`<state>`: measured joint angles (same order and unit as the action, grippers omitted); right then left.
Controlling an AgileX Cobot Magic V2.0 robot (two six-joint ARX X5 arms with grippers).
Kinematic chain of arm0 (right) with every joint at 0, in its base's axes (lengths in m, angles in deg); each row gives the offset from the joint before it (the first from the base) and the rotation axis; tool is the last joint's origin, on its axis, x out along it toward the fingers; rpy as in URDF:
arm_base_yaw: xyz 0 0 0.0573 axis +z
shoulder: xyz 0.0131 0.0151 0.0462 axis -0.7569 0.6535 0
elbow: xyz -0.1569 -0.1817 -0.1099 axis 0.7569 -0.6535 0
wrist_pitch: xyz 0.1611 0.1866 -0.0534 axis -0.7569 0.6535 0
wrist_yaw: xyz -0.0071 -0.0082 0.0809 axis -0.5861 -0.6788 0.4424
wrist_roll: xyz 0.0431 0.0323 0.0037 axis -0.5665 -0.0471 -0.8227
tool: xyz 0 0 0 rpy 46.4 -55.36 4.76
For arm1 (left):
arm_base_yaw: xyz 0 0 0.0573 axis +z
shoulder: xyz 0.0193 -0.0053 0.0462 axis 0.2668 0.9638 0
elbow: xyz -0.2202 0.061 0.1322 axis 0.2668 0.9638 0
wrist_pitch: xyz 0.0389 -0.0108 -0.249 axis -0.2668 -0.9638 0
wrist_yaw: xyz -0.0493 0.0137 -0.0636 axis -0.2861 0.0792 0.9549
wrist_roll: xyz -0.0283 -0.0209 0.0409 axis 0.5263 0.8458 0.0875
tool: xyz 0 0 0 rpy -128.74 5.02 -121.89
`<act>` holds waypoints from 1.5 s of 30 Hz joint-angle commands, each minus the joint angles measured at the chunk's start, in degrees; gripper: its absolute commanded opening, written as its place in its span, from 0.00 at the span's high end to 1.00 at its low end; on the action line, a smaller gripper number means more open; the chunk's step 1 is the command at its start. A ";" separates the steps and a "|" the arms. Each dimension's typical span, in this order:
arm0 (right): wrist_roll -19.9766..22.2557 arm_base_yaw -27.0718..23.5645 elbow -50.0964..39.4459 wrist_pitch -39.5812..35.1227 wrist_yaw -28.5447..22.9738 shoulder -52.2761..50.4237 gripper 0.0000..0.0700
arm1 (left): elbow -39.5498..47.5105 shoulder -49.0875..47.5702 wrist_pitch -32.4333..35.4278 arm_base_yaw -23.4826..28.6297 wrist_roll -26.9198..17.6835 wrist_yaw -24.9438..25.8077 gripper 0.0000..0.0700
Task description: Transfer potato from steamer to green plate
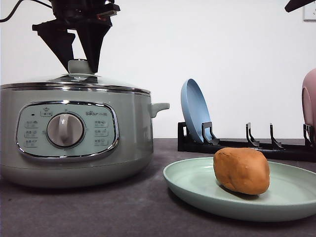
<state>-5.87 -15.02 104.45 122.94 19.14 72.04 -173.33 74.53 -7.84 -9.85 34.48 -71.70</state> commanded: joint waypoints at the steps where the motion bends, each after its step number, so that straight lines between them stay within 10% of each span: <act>1: 0.59 0.40 1.11 -0.20 -0.19 0.33 0.16 | -1.37 0.53 0.59 -0.68 -0.36 0.36 0.36; 15: 0.81 0.46 1.11 0.99 2.03 0.33 0.16 | -1.38 -11.68 0.40 -0.86 -0.13 0.70 0.38; 31: 1.18 0.46 1.11 9.62 12.98 0.33 0.16 | -1.38 -25.14 0.10 -1.44 -0.18 25.23 0.39; 45: 1.18 0.46 1.11 12.53 15.02 0.33 0.17 | -1.38 -26.32 -2.01 -1.81 -0.64 26.57 0.43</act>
<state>-5.15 -15.02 104.45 135.77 33.99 72.04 -173.36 47.86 -10.05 -11.33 34.28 -45.49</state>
